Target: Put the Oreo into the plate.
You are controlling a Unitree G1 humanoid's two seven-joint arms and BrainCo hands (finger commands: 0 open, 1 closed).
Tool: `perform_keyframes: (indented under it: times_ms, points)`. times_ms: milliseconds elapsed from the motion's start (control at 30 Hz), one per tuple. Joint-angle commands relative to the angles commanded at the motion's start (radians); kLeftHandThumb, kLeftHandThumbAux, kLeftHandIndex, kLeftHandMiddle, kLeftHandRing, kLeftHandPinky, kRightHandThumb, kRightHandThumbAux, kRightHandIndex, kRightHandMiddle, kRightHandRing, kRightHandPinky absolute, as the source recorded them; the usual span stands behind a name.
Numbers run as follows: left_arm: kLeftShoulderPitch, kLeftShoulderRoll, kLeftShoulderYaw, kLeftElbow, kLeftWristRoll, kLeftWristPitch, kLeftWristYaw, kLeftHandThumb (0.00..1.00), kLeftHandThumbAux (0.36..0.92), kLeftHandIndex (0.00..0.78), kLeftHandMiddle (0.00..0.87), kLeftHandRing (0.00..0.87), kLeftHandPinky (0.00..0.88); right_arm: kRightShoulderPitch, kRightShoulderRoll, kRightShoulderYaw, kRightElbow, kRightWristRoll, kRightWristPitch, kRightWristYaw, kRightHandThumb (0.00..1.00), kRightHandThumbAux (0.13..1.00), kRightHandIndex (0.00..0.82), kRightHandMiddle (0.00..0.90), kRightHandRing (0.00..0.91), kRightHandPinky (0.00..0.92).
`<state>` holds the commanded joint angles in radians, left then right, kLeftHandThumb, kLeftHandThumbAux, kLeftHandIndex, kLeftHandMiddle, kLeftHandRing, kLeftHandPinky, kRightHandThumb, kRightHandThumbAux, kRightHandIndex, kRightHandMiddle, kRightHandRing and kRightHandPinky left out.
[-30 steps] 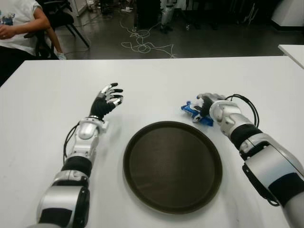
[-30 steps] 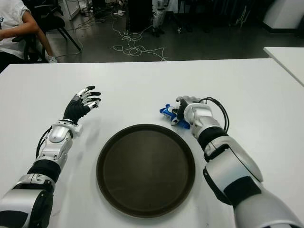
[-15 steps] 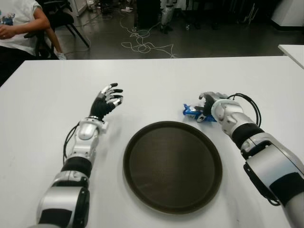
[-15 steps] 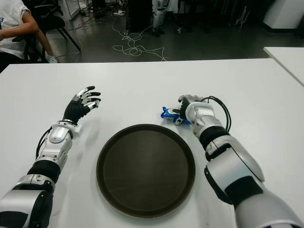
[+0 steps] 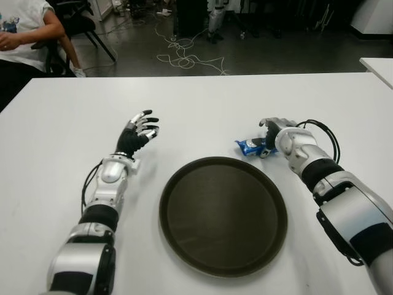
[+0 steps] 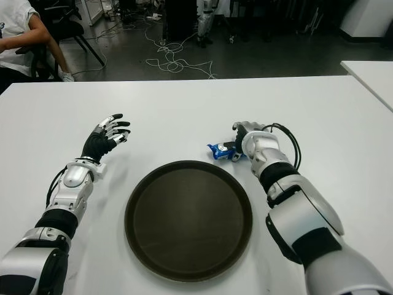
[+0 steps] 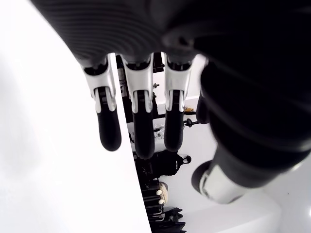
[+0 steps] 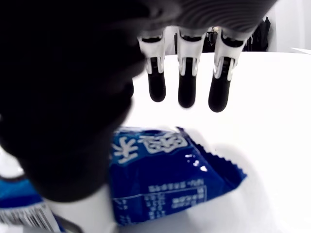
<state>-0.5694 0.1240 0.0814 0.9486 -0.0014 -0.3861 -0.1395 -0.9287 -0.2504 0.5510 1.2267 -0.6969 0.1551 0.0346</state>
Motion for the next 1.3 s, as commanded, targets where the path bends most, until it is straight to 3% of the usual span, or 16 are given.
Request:
perform_keyframes:
  times_ms: [200, 400, 567, 933, 1300]
  points:
    - [0.002, -0.001, 0.002, -0.001, -0.002, -0.001, 0.001, 0.391, 0.795, 0.174, 0.272, 0.277, 0.312, 0.006, -0.005, -0.004, -0.002, 0.002, -0.008, -0.013, 0.000, 0.938, 0.339, 0.593, 0.616, 0.596]
    - [0.005, -0.002, 0.005, -0.006, -0.008, -0.002, -0.007, 0.396, 0.786, 0.163, 0.269, 0.278, 0.312, 0.017, -0.008, -0.006, -0.001, 0.004, -0.032, -0.032, 0.001, 0.919, 0.451, 0.634, 0.635, 0.608]
    - [0.007, 0.001, -0.001, -0.009, 0.000, -0.006, -0.006, 0.374, 0.783, 0.160, 0.267, 0.274, 0.311, 0.039, -0.019, -0.015, 0.010, 0.014, -0.106, -0.065, 0.001, 0.907, 0.489, 0.640, 0.632, 0.607]
    - [0.006, 0.003, -0.004, -0.001, 0.001, -0.007, -0.009, 0.352, 0.775, 0.170, 0.266, 0.275, 0.308, 0.055, -0.041, -0.022, 0.018, 0.017, -0.257, -0.103, 0.000, 0.899, 0.478, 0.619, 0.610, 0.567]
    - [0.002, -0.003, 0.001, 0.004, -0.008, -0.004, -0.010, 0.367, 0.770, 0.166, 0.268, 0.279, 0.312, 0.067, -0.062, -0.021, 0.026, 0.017, -0.413, -0.124, 0.000, 0.877, 0.382, 0.512, 0.505, 0.471]
